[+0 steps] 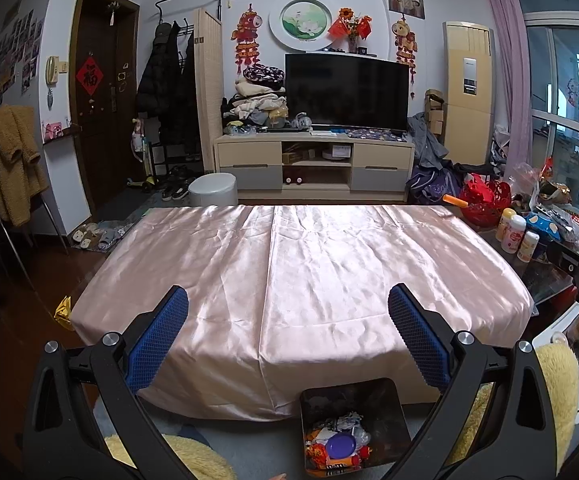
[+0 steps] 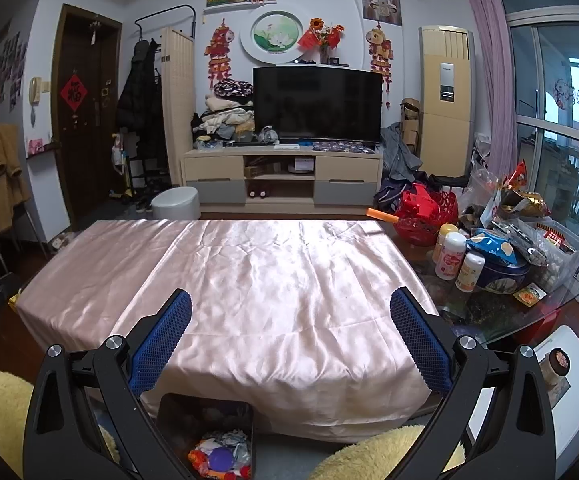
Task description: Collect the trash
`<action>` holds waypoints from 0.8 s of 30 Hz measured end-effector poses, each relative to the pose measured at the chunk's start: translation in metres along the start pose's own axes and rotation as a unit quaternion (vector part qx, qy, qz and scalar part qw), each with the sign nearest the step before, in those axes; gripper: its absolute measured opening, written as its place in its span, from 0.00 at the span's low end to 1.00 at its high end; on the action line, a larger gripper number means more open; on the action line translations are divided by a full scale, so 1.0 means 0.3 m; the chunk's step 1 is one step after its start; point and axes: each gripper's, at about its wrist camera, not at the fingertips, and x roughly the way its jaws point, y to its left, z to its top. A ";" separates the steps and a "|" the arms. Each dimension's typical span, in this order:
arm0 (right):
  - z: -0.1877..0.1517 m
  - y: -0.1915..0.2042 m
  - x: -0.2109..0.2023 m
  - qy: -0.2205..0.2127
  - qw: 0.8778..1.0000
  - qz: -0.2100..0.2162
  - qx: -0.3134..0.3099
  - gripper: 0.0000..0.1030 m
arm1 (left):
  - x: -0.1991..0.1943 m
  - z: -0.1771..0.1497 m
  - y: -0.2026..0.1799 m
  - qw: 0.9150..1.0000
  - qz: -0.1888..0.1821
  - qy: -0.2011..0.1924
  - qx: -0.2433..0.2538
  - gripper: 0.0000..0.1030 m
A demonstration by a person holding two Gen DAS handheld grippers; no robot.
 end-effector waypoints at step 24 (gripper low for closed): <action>-0.006 -0.004 0.015 0.009 1.000 0.002 0.004 0.97 | 0.001 0.004 0.000 1.000 0.000 0.001 0.000 0.92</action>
